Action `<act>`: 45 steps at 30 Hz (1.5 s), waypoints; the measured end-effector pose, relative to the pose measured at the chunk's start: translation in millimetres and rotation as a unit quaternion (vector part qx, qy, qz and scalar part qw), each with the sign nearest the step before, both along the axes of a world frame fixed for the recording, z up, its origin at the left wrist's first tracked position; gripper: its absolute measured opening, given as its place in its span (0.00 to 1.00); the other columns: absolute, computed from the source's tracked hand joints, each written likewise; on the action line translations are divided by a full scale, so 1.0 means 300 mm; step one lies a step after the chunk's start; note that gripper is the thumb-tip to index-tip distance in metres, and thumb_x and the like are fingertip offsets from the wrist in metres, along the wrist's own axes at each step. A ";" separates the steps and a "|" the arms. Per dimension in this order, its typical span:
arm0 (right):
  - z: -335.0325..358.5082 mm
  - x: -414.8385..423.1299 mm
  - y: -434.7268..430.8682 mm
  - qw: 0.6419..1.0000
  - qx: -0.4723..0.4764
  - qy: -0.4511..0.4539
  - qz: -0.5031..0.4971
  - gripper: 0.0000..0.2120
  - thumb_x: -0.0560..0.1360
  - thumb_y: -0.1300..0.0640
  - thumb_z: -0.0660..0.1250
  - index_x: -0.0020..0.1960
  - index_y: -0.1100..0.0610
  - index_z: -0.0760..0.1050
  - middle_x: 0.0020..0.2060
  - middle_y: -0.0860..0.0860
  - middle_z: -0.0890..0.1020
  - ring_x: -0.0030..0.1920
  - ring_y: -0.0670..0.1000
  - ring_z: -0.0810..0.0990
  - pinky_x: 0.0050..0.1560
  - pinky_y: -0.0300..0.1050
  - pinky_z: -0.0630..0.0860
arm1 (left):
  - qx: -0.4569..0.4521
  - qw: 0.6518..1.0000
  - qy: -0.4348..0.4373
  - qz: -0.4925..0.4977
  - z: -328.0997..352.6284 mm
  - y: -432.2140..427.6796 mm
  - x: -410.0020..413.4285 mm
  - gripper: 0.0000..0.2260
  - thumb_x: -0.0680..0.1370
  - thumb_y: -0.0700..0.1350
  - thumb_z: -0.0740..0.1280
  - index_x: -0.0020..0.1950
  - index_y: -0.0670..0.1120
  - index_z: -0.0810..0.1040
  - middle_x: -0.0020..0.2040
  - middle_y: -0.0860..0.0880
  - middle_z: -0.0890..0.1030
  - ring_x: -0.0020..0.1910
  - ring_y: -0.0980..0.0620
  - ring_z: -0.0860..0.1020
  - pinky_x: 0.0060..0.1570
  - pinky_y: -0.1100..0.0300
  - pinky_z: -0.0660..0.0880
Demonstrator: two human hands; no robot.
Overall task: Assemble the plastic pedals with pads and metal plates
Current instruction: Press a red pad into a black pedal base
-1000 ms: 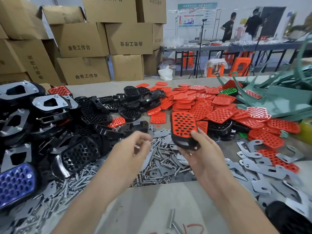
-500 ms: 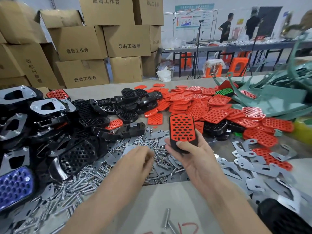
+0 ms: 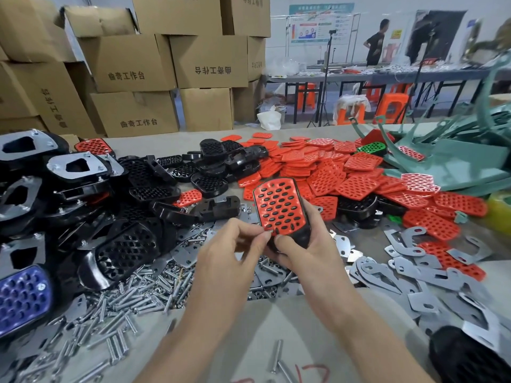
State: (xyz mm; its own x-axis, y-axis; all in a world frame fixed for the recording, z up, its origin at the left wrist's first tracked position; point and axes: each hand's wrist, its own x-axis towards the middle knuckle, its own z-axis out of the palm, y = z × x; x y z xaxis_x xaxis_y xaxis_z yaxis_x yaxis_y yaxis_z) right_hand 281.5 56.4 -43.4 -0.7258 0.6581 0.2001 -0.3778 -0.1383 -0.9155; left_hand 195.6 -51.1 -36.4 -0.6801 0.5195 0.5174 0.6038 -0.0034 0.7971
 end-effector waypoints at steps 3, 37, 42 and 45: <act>-0.010 0.003 0.004 0.996 0.083 -0.026 -0.038 0.31 0.79 0.74 0.62 0.70 0.43 0.71 0.56 0.50 0.85 0.57 0.49 0.85 0.54 0.44 0.83 | -0.027 0.999 0.035 0.015 0.000 0.001 0.009 0.08 0.76 0.43 0.74 0.41 0.54 0.78 0.40 0.64 0.82 0.39 0.64 0.81 0.39 0.76 0.71; -0.006 0.005 -0.040 0.978 0.203 -0.050 -0.016 0.31 0.80 0.74 0.61 0.68 0.40 0.69 0.57 0.42 0.83 0.59 0.50 0.83 0.58 0.49 0.82 | -0.056 0.962 -0.253 -0.086 0.023 -0.014 -0.060 0.16 0.71 0.52 0.75 0.53 0.48 0.76 0.39 0.48 0.83 0.31 0.57 0.80 0.34 0.66 0.73; 0.012 0.006 -0.034 0.992 0.118 -0.027 0.032 0.25 0.79 0.73 0.64 0.67 0.48 0.70 0.53 0.48 0.86 0.53 0.52 0.87 0.50 0.42 0.83 | -0.066 0.973 -0.201 -0.093 0.035 -0.036 -0.079 0.14 0.70 0.61 0.70 0.48 0.53 0.81 0.34 0.55 0.79 0.28 0.58 0.73 0.29 0.65 0.70; 0.015 0.009 -0.005 0.998 0.058 -0.008 0.008 0.24 0.73 0.63 0.69 0.67 0.48 0.72 0.51 0.52 0.86 0.46 0.58 0.88 0.44 0.41 0.83 | -0.043 0.989 -0.138 -0.037 0.049 -0.071 -0.136 0.07 0.77 0.60 0.67 0.48 0.59 0.80 0.35 0.59 0.80 0.33 0.60 0.77 0.33 0.63 0.75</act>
